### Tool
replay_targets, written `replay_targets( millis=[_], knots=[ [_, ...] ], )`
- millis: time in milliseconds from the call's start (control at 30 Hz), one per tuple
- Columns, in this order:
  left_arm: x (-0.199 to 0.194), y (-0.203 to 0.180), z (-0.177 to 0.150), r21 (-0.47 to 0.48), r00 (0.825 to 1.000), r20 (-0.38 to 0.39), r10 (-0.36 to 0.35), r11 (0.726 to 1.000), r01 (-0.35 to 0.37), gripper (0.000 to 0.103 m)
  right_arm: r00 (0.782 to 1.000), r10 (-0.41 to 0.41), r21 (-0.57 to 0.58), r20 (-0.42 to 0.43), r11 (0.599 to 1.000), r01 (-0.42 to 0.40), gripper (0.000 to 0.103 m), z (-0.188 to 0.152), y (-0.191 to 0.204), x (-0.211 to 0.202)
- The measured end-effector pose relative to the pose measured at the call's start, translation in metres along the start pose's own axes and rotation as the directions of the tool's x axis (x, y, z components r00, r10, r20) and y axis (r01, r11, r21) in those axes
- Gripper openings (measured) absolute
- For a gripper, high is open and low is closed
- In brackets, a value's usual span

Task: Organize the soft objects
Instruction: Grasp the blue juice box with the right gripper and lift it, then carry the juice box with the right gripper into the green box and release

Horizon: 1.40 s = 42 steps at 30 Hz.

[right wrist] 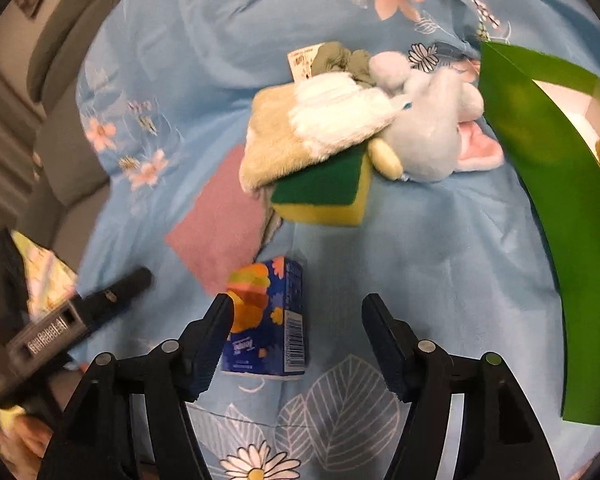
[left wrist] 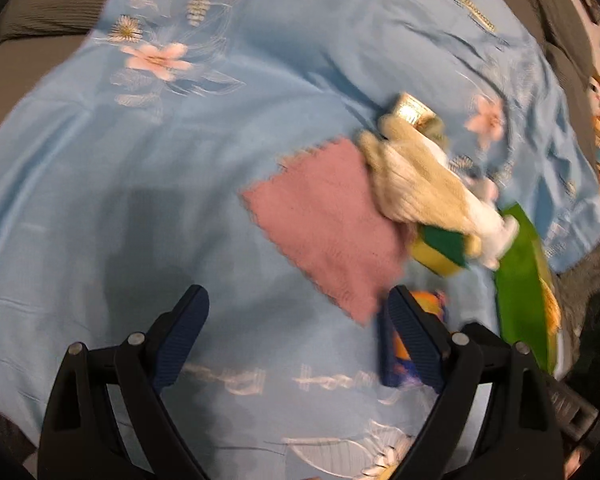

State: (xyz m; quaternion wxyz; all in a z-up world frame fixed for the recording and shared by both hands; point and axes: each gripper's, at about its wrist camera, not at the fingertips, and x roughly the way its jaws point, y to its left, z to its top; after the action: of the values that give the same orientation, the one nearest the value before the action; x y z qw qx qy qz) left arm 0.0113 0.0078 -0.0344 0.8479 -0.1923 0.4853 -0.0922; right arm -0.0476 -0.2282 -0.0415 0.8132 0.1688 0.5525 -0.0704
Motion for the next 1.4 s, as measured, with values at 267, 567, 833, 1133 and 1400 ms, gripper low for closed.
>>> replay_targets(
  millis=[267,567,833,1133,1400],
  knots=[
    [0.026,-0.04,-0.032,0.09,0.988,-0.126,-0.086,0.991,0.098,0.085,0.99,0.138,0.091,0.003,0.986,-0.137,0.065,0.004,-0.014,0.004],
    [0.034,-0.062,-0.042,0.151,0.969,-0.171,-0.177,0.968,0.203,0.04,0.983,0.154,0.1,-0.099,0.984,-0.145,0.052,-0.009,-0.005,0.037],
    [0.016,-0.098,-0.036,0.255,0.978,-0.092,-0.186,0.945,0.204,0.038,0.985,0.173,0.133,-0.016,0.977,-0.169,0.052,-0.004,-0.016,0.014],
    [-0.003,-0.209,-0.02,0.462,0.966,0.003,-0.26,0.856,0.229,0.037,0.959,0.136,0.22,0.249,0.956,-0.193,0.052,0.025,-0.071,-0.079],
    [0.038,-0.296,-0.009,0.534,0.916,-0.08,-0.392,0.759,0.372,0.037,0.927,-0.019,0.348,0.374,0.93,-0.121,0.052,0.052,-0.145,-0.135]
  ],
)
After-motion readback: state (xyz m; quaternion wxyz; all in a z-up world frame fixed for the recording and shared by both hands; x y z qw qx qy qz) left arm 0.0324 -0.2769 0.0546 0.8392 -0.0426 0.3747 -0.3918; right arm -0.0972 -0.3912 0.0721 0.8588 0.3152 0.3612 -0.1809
